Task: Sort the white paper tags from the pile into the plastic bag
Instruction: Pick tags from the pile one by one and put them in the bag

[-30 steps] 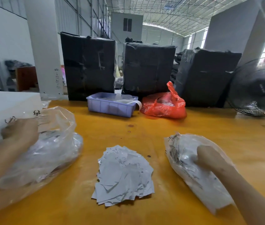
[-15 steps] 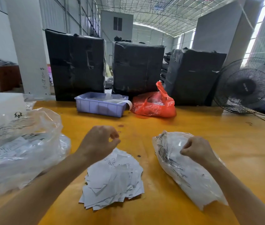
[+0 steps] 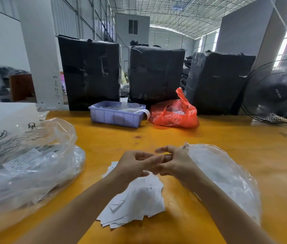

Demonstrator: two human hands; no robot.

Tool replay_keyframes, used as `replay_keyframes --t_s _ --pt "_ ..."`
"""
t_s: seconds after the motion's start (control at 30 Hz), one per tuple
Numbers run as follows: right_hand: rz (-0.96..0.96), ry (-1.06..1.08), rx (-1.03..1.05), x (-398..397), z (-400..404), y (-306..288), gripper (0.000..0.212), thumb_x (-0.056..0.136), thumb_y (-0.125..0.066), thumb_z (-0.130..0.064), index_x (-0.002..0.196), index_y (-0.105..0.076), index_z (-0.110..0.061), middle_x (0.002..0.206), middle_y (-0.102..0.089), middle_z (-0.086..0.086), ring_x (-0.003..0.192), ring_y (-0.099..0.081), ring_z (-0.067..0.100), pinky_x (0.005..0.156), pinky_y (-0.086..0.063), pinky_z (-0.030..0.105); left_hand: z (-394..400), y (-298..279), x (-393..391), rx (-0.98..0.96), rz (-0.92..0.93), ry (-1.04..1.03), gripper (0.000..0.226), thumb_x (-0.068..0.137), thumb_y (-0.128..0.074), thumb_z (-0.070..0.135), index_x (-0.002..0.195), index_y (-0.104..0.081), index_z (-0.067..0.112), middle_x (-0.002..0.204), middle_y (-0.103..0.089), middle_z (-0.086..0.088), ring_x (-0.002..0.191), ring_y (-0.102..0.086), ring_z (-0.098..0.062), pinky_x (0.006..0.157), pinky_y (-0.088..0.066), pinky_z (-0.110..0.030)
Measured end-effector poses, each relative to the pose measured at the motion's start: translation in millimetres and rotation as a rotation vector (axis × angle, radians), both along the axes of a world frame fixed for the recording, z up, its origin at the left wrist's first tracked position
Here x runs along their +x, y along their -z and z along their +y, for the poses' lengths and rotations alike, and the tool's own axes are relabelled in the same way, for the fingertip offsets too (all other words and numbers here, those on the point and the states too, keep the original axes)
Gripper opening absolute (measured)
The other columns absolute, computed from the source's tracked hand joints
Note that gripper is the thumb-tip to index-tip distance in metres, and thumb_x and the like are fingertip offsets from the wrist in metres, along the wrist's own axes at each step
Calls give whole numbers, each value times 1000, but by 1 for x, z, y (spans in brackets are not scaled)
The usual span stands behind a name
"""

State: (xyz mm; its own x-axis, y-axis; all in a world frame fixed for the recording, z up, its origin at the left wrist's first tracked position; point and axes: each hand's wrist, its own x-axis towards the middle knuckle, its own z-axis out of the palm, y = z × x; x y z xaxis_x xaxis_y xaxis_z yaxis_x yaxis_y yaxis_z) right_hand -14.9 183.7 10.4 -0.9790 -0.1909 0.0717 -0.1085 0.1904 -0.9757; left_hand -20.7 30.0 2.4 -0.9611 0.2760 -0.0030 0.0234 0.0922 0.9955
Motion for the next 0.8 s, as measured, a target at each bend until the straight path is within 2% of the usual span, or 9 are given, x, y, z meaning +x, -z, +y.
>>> replay_keyframes --t_s 0.07,0.17,0.27,0.33,0.4,0.5,0.63,0.73,0.8 --pt "-49 -12 -35 -2 -6 5 44 69 -78 3 105 -56 -10 68 -65 6 61 -65 14 56 -50 23 -4 7 -4 62 -13 -136 24 78 -73 27 88 -73 5 78 -72 -4 70 -65 -14 63 -51 -19" --pt "-127 -68 -76 -3 -7 10 41 67 -80 -1 103 -62 -8 67 -64 0 62 -63 12 59 -49 22 -12 11 -7 122 -38 -192 6 77 -75 16 75 -74 11 70 -71 -2 61 -60 -10 56 -47 -18" --pt "-187 -88 -153 -3 -7 10 30 64 -80 -25 91 -72 -15 75 -69 -1 69 -63 10 63 -50 23 -17 11 -9 71 -18 -175 12 67 -81 15 69 -71 8 57 -64 0 50 -52 -7 50 -42 -17" --pt "-195 -31 -202 -5 -7 10 24 61 -79 -28 81 -73 -15 75 -69 2 69 -63 11 65 -49 25 -18 10 -10 29 7 -157 15 66 -82 12 66 -68 7 54 -60 2 46 -47 -5 47 -39 -17" --pt "-197 14 -232 -9 -8 11 21 59 -78 -26 75 -72 -15 74 -68 4 69 -63 12 68 -47 27 -19 10 -11 18 17 -134 16 67 -82 10 68 -66 7 54 -58 3 46 -46 -5 47 -39 -17" --pt "-211 30 -283 -11 -9 13 20 63 -76 -22 80 -69 -13 78 -71 6 71 -68 14 69 -47 30 -22 10 -11 60 13 -121 11 72 -78 13 76 -69 7 57 -61 3 48 -47 -5 49 -41 -16" --pt "-270 -42 -240 -9 -12 15 40 60 -79 -26 94 -67 -8 83 -74 5 76 -71 18 68 -53 30 -21 12 -15 205 -32 -227 13 76 -73 18 76 -67 7 58 -66 4 51 -49 -7 55 -44 -19" --pt "-229 -18 -198 -10 -15 21 21 69 -78 -11 87 -67 -7 72 -71 3 68 -69 14 63 -53 25 -23 14 -17 257 -75 -268 13 78 -72 17 77 -64 7 65 -69 1 51 -55 -7 55 -49 -19" --pt "-172 58 -215 -13 -16 22 6 78 -72 -5 80 -67 -7 71 -70 5 67 -68 14 62 -52 24 -26 15 -17 221 -88 -230 16 78 -73 13 87 -62 5 70 -68 -2 53 -58 -8 57 -51 -20"
